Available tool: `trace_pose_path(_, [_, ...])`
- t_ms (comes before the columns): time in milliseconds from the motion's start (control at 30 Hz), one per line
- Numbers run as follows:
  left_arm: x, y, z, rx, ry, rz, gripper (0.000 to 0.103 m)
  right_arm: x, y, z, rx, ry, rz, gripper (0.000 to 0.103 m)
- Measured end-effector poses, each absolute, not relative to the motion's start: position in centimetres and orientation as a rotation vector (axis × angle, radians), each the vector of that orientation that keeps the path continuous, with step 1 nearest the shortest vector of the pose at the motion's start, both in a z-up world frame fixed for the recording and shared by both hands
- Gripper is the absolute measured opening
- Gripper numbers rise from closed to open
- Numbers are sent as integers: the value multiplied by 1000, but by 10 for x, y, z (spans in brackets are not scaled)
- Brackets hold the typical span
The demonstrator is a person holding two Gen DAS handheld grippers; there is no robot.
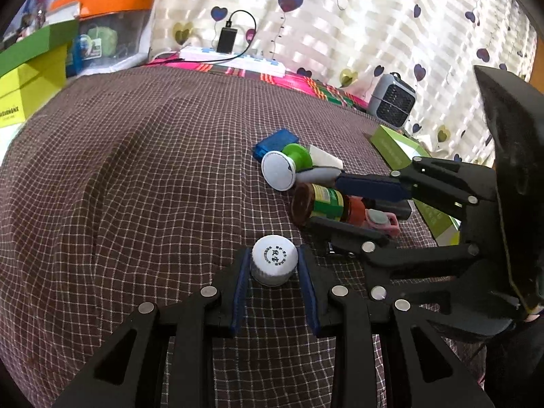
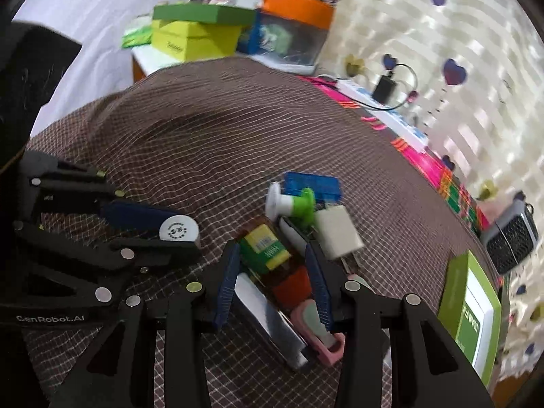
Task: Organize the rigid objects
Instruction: 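Grasp the brown jar with red cap with the right tool and lift it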
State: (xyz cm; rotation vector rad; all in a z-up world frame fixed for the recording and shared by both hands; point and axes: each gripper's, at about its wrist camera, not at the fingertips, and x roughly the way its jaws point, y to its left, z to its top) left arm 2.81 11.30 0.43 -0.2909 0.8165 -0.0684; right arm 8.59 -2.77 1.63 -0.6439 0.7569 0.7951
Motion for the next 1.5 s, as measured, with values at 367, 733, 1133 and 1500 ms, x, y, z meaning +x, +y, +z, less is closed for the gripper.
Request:
trace_pose_path(367, [25, 118, 3, -308, 811, -79, 28, 112, -26, 7, -537, 917, 787, 39])
trace_pose_path(733, [21, 117, 10, -306, 778, -84, 28, 98, -42, 23, -371, 865, 773, 37])
trace_pose_path(1133, [25, 92, 26, -269, 748, -128, 28, 83, -77, 38, -236, 818, 733, 37])
trace_pose_path(1500, [32, 61, 38, -218, 728, -179, 28, 75, -119, 48, -134, 780, 675, 37])
